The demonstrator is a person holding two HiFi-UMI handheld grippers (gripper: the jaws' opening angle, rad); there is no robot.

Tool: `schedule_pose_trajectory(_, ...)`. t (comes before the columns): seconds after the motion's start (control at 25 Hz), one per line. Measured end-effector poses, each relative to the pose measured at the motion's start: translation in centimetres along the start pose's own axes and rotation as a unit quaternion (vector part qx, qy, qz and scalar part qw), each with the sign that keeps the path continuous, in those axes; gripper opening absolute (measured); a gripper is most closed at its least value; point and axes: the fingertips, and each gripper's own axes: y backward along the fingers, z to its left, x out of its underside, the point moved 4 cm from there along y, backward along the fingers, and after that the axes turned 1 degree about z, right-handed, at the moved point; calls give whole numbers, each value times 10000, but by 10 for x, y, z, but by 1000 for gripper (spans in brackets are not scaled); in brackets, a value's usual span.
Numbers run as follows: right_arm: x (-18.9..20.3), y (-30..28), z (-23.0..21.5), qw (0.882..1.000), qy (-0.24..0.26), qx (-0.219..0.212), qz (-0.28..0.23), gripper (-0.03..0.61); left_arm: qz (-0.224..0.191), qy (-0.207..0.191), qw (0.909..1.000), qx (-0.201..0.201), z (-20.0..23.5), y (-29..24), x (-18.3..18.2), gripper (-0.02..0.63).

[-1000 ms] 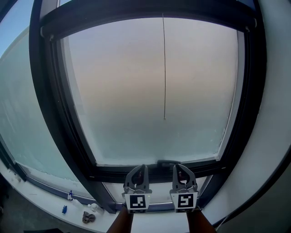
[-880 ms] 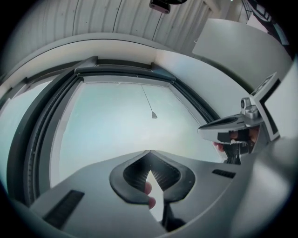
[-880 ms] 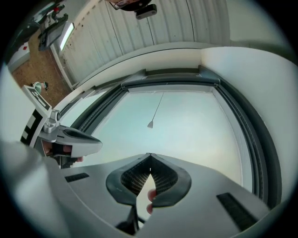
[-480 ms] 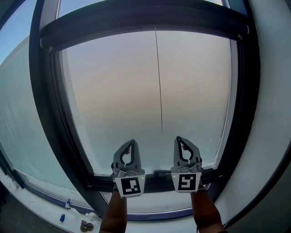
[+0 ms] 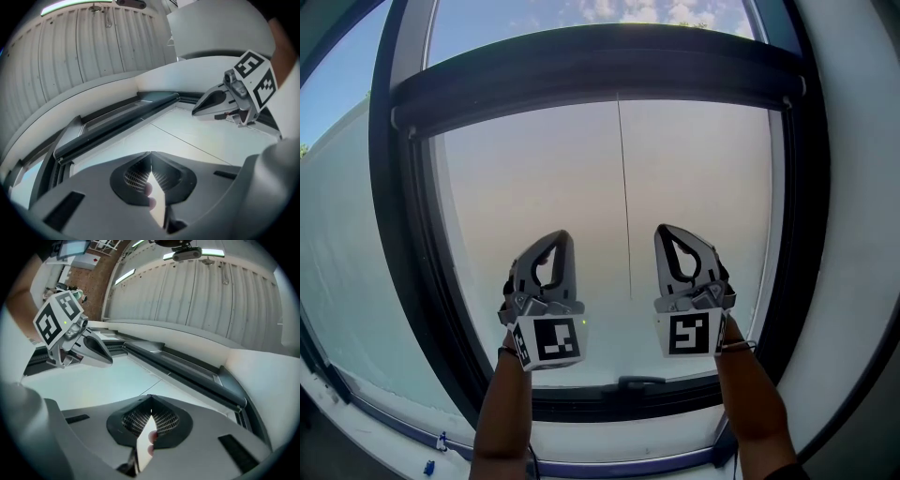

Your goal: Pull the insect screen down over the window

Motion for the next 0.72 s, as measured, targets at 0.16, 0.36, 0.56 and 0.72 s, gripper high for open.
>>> schedule_pose_trajectory(0.16,-21,-31,-15,9990,409,-174,-14,3,-172,-56,9997,141,27,-26,-27,3)
schedule_pose_trajectory(0.36,-30,-58,-23,9946,950,-367,197,3,274,-729,9970,1,40,-57,-34,3)
schedule_pose_trajectory(0.56,-41,-86,-40,9874,1451,-438,458,3,653,-1298,9894,-53,53,-85,-42,11)
schedule_pose_trajectory(0.72,-47,-102,-46,9776,1993,-409,538,3,788,-1817,9801,-111,64,-106,-56,57)
